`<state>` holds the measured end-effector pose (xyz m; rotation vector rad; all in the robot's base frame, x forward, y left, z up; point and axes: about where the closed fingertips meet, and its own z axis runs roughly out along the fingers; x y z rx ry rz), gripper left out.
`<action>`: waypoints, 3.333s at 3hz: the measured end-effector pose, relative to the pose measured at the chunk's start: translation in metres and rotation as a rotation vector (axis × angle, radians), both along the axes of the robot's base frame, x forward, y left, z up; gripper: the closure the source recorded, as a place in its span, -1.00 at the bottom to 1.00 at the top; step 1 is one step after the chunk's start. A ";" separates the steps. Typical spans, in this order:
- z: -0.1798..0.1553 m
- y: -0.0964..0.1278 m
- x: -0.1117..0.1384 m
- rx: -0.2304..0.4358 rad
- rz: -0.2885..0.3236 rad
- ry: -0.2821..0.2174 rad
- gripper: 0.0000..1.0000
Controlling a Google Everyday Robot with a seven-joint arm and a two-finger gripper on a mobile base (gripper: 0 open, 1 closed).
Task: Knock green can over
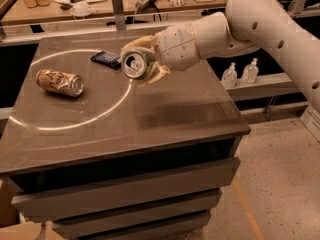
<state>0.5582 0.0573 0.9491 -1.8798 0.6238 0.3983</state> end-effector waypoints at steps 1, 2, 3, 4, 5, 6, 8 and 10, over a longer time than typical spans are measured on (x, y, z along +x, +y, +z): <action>-0.007 0.003 -0.001 -0.127 0.021 -0.120 1.00; -0.013 0.002 0.001 -0.126 0.014 -0.127 1.00; -0.018 0.003 0.001 -0.138 0.034 -0.094 1.00; -0.028 0.006 0.000 -0.240 0.108 -0.110 1.00; -0.035 0.007 -0.001 -0.305 0.158 -0.119 1.00; -0.041 0.008 -0.001 -0.362 0.204 -0.127 1.00; -0.028 0.014 -0.013 -0.423 0.229 -0.205 1.00; -0.016 0.032 -0.016 -0.738 0.332 -0.393 1.00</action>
Offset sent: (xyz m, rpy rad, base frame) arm 0.0002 -0.0021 -0.0105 0.0053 -0.0464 -0.0018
